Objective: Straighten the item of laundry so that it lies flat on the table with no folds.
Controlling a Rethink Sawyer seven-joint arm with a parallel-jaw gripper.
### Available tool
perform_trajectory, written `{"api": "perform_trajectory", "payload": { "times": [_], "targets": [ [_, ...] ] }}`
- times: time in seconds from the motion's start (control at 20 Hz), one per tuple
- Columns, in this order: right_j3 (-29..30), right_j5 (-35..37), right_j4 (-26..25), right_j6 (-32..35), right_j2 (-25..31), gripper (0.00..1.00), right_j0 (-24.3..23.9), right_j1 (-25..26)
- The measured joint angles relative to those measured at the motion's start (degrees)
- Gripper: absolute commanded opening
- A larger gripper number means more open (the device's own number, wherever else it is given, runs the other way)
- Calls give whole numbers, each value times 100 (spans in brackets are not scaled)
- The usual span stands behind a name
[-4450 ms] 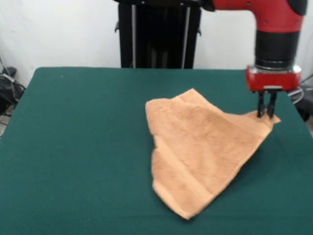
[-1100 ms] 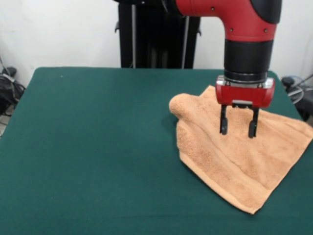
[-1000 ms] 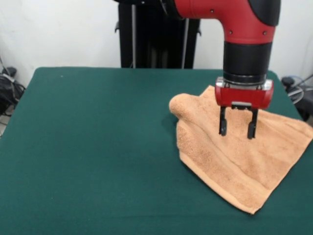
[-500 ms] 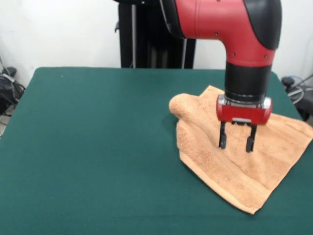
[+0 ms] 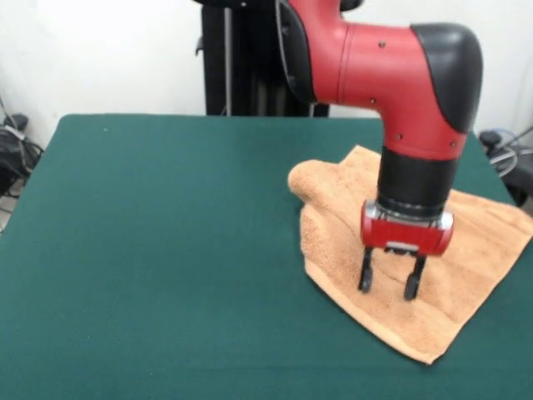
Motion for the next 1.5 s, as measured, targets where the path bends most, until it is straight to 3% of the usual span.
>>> {"api": "perform_trajectory", "payload": {
  "times": [0.75,1.1,1.5],
  "targets": [
    [-2095,1338,-11,0,-656,100,34,923],
    [-2731,1509,-207,0,-618,100,-97,1165],
    [-3502,2282,-505,-2,-276,100,-500,1368]
  ]
}}
